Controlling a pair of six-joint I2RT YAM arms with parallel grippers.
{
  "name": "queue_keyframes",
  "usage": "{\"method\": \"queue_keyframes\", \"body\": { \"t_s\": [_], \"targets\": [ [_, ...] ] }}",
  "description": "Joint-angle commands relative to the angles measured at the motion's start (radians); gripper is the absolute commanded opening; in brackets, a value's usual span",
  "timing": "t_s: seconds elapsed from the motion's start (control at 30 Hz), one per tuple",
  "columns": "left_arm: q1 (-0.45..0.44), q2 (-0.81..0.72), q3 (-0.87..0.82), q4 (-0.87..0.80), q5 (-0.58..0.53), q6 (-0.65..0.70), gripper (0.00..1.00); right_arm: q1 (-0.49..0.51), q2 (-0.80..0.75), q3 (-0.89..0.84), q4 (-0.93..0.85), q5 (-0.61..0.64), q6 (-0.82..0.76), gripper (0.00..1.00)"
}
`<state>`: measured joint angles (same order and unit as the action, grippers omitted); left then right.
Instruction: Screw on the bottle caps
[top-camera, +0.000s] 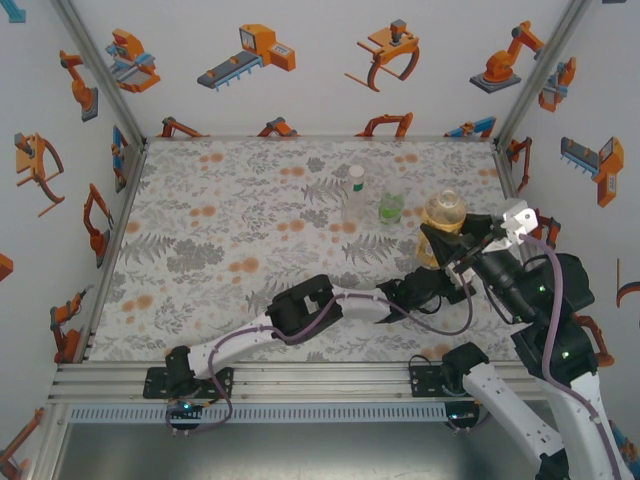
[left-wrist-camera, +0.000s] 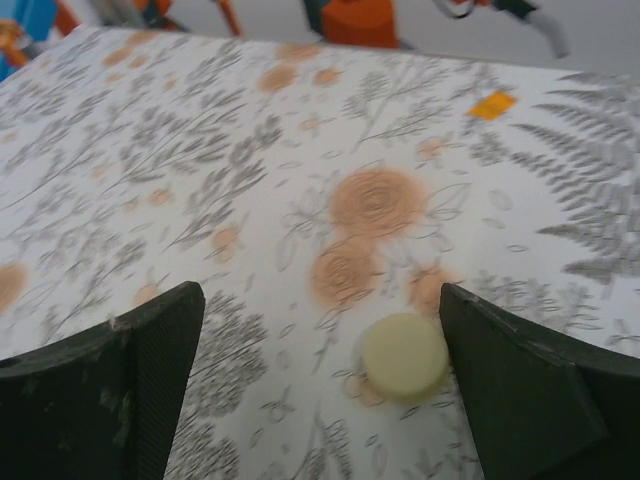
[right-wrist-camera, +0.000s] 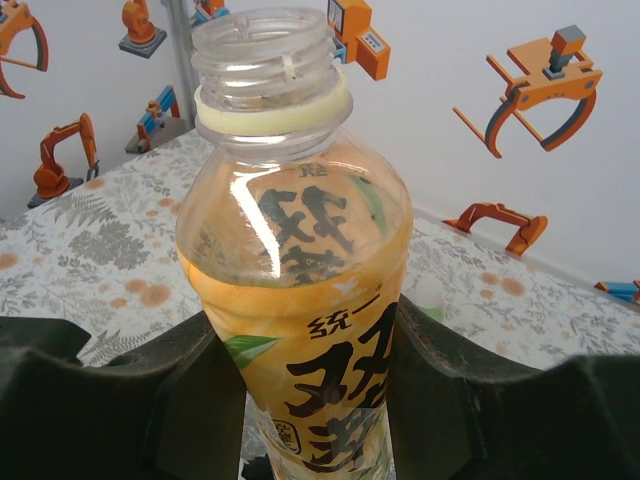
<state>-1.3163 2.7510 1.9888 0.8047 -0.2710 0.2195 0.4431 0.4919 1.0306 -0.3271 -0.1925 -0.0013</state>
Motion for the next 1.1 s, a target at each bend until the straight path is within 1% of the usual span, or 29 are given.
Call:
{"method": "queue_keyframes", "body": {
  "t_s": [0.0, 0.13, 0.2, 0.27, 0.33, 0.53, 0.67, 0.8, 0.9, 1.03, 1.07],
  "targets": [
    [0.02, -0.026, -0.091, -0.119, -0.174, 0.039, 0.9, 0.005, 0.0, 0.035, -0.028, 0.046, -0.023, 0.21],
    [0.02, -0.096, -0.19, -0.059, -0.242, 0.055, 0.89, 0.006, 0.016, 0.051, -0.074, 0.089, -0.037, 0.21],
    [0.019, -0.15, -0.265, 0.001, -0.251, 0.069, 0.89, 0.005, 0.029, 0.06, -0.096, 0.107, -0.04, 0.21],
    [0.017, -0.218, -0.356, 0.058, -0.234, 0.075, 0.89, 0.005, 0.045, 0.07, -0.117, 0.125, -0.047, 0.2],
    [0.015, -0.287, -0.434, 0.076, -0.208, 0.07, 0.9, 0.005, 0.067, 0.084, -0.136, 0.145, -0.051, 0.2],
    [0.02, -0.532, -0.698, 0.081, -0.134, 0.003, 0.91, 0.005, 0.145, 0.15, -0.169, 0.24, -0.083, 0.2],
    [0.026, -0.699, -0.86, 0.07, -0.087, -0.018, 0.91, 0.005, 0.187, 0.176, -0.19, 0.257, -0.096, 0.19],
    [0.064, -0.869, -1.001, 0.037, 0.031, -0.094, 0.91, 0.005, 0.224, 0.198, -0.211, 0.199, -0.089, 0.19],
    [0.11, -1.009, -1.095, 0.008, 0.172, -0.154, 0.91, 0.005, 0.242, 0.199, -0.215, 0.132, -0.076, 0.18],
    [0.173, -1.198, -1.127, -0.162, 0.378, -0.176, 0.9, 0.005, 0.254, 0.166, -0.155, 0.002, -0.035, 0.17],
    [0.185, -1.239, -1.124, -0.207, 0.414, -0.177, 0.9, 0.005, 0.258, 0.158, -0.14, -0.024, -0.021, 0.17]
  ]
}}
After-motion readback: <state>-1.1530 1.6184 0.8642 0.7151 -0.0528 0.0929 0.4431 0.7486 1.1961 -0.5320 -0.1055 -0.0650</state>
